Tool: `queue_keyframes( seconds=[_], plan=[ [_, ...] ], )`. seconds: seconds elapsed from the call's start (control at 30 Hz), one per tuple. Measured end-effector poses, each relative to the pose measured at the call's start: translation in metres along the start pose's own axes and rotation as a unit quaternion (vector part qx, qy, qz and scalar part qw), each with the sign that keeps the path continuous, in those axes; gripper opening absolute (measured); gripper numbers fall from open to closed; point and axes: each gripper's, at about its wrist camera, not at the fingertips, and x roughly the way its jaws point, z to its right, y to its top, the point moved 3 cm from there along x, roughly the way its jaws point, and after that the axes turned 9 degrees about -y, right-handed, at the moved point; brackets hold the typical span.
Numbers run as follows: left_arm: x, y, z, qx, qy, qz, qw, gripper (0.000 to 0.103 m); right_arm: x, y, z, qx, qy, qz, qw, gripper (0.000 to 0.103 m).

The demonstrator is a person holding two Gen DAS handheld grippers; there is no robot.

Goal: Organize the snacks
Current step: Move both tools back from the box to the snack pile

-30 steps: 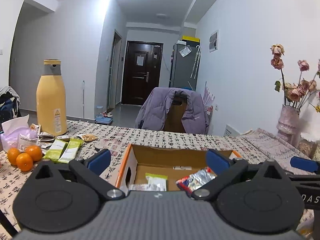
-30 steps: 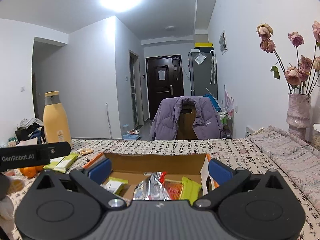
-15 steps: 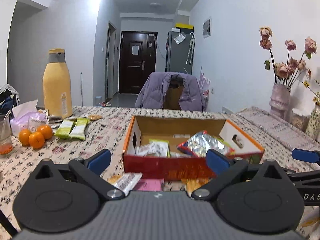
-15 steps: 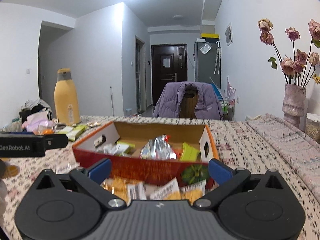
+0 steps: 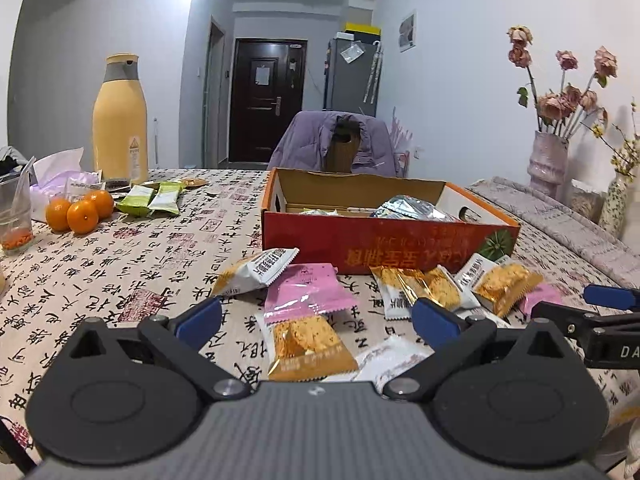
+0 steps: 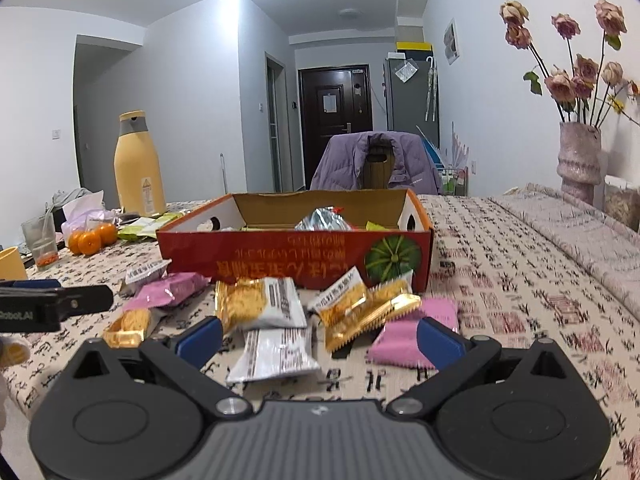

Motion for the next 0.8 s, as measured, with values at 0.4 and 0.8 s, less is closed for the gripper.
queue_keyframes(
  seconds=[0.4, 0.8],
  plan=[
    [0.014, -0.007, 0.007, 0.007, -0.016, -0.033, 0.9993, 0.103, 0.003, -0.007, 0.004, 0.008, -0.005, -0.009, 1.000, 0.103],
    [0.042, -0.021, 0.022, 0.003, -0.023, -0.103, 0.9944, 0.103, 0.011, -0.015, 0.015, 0.024, -0.009, -0.022, 0.999, 0.103]
  ],
)
